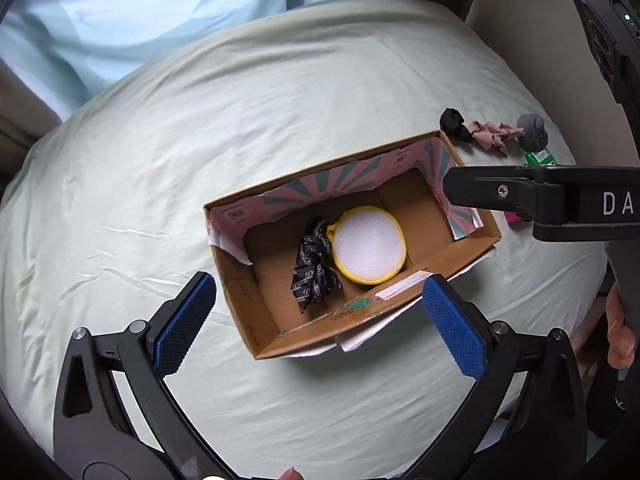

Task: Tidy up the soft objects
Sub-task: 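Open both tools to drop the scarf and mesh pad into the box, then move both tools toward the pink pouch and green wipes pack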

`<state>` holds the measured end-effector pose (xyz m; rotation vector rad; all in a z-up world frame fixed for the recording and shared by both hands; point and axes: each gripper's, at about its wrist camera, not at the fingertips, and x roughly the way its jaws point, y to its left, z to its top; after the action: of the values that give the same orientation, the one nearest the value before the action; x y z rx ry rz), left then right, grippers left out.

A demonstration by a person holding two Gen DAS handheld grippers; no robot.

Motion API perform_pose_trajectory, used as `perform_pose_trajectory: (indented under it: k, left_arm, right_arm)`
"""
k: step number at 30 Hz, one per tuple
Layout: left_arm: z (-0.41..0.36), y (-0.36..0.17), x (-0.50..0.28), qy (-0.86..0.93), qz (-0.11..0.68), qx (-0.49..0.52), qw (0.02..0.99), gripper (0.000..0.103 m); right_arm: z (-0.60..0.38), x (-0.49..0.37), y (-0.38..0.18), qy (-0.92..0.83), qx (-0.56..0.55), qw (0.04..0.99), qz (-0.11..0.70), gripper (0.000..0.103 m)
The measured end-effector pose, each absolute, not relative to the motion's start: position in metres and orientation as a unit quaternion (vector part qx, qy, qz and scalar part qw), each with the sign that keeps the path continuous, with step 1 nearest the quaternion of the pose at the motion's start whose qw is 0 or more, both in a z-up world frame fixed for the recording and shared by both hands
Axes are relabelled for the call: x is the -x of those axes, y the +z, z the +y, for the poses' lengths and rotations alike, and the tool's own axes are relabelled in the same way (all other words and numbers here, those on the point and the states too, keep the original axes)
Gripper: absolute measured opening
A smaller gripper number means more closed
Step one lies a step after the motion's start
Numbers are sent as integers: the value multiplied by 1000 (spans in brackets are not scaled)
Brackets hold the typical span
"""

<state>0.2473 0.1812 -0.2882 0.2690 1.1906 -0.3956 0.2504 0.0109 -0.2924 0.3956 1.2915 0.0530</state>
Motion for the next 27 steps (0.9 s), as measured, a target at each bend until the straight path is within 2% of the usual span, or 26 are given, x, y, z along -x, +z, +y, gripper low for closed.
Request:
perform_pose_trajectory:
  k: [6,17,27]
  left_arm:
    - [203,-236,-212,-141,516,-102,839,103]
    - [225,-144,-140,-56,401,-63,912,103]
    - [185,-111,-76,-13,360,-29,932,103]
  right_arm:
    - [24,-218,-233,24,-100,825,556,102]
    - [15,-132,-138,6,-44,904,426,102]
    - [-42,-74,-114,-8,-53,929,367,102]
